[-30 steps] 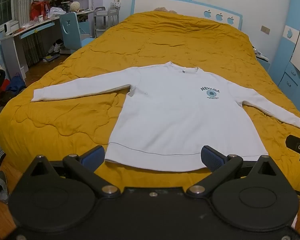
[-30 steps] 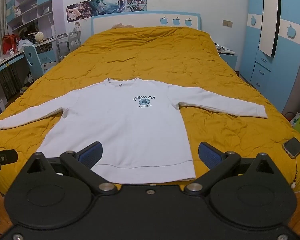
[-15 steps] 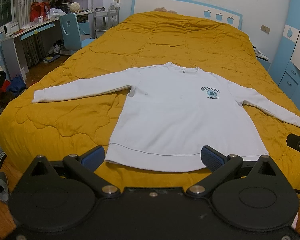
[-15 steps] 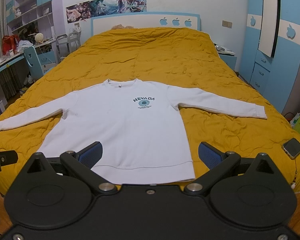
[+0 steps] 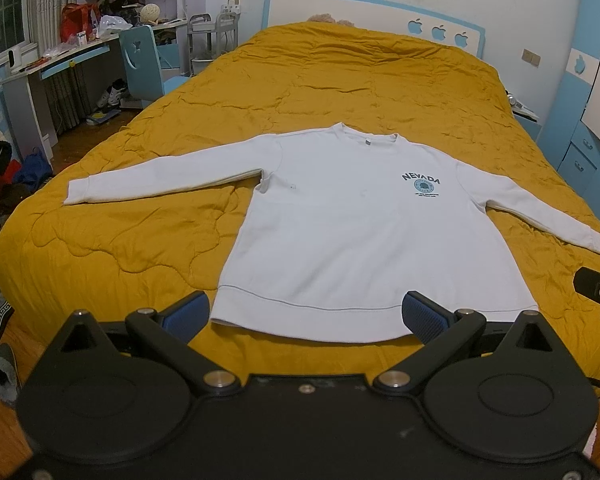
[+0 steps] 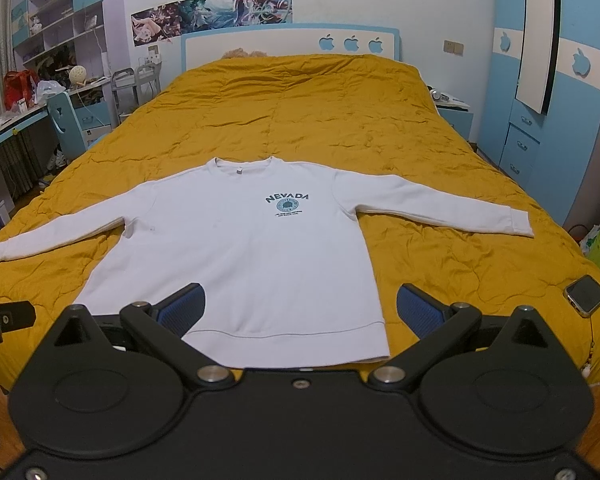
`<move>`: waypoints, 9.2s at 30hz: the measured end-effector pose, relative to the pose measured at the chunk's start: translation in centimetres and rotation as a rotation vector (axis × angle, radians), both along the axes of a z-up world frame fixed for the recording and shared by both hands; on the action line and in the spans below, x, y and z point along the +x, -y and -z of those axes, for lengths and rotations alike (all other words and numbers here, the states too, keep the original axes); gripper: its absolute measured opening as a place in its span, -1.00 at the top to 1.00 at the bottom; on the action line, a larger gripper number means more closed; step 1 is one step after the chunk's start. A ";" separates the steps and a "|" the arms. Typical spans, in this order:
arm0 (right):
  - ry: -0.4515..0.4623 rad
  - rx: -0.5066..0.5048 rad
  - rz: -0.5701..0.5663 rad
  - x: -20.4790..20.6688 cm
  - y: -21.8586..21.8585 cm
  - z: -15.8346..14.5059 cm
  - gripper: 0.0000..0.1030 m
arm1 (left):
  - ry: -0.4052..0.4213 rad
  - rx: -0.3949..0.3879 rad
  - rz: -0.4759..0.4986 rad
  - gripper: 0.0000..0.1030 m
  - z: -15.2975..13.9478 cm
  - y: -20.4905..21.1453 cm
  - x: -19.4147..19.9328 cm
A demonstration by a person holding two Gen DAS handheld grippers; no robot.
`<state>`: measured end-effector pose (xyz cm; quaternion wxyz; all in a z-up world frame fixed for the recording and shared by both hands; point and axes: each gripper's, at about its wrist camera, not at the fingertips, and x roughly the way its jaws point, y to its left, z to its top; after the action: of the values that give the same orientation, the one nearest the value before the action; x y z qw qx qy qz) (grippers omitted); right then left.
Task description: Fold small clothes
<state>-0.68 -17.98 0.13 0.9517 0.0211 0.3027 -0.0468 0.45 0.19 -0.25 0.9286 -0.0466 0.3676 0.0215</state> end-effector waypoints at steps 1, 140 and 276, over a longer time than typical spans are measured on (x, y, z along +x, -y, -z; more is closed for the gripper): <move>0.000 0.000 0.000 -0.1 -0.1 0.0 -1.00 | 0.000 0.000 0.000 -1.00 0.0 0.0 0.0; -0.116 0.495 0.244 36.5 14.1 19.3 -0.51 | 0.004 -0.511 -0.011 -0.53 11.6 -4.5 46.4; -0.179 0.437 -0.131 9.0 14.3 16.0 -0.39 | -0.183 -0.514 0.099 -1.00 14.2 -11.3 17.3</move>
<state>8.36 -32.23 -15.84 0.8950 0.2024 0.3894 0.0800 17.75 11.45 -14.44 0.8492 -0.2606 0.4450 -0.1137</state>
